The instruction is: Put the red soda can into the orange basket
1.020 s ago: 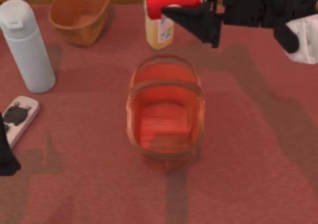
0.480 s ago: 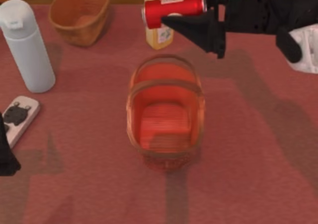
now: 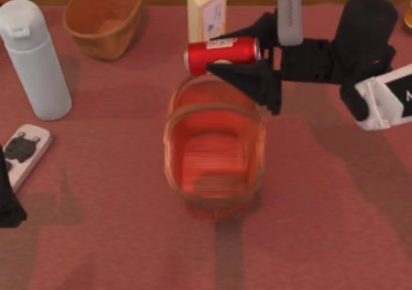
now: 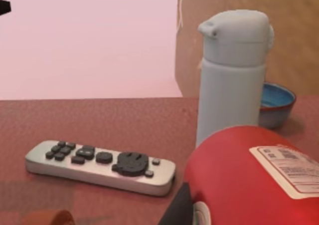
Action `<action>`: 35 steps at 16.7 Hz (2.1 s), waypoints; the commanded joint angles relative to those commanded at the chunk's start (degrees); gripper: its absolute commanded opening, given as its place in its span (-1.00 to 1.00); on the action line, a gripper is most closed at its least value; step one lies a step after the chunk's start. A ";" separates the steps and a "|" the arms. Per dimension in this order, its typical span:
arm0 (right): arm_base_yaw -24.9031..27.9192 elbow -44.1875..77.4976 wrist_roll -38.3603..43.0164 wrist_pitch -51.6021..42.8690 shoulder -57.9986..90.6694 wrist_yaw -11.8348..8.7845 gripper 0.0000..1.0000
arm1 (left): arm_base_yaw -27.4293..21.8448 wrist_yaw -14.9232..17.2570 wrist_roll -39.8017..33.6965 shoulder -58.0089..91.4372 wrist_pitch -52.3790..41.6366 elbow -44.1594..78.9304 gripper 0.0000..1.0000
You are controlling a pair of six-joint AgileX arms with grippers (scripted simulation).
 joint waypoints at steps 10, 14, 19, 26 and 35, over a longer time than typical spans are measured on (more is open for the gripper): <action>0.14 -1.72 0.04 3.93 3.30 0.16 -0.55 | 0.00 0.00 0.00 0.00 0.00 0.00 1.00; 0.14 -1.72 0.04 3.93 3.30 0.16 0.06 | 0.00 0.00 0.00 0.00 0.00 0.00 1.00; 0.14 -1.72 0.04 3.93 3.30 0.16 0.81 | 0.00 0.00 0.00 0.00 0.00 0.00 1.00; 0.14 -1.72 0.04 3.93 3.30 0.16 1.00 | 0.00 0.00 0.00 0.00 0.00 0.00 1.00; -2.09 -6.85 -2.04 2.91 -4.96 4.43 1.00 | -3.12 0.62 3.97 7.62 -5.37 8.13 1.00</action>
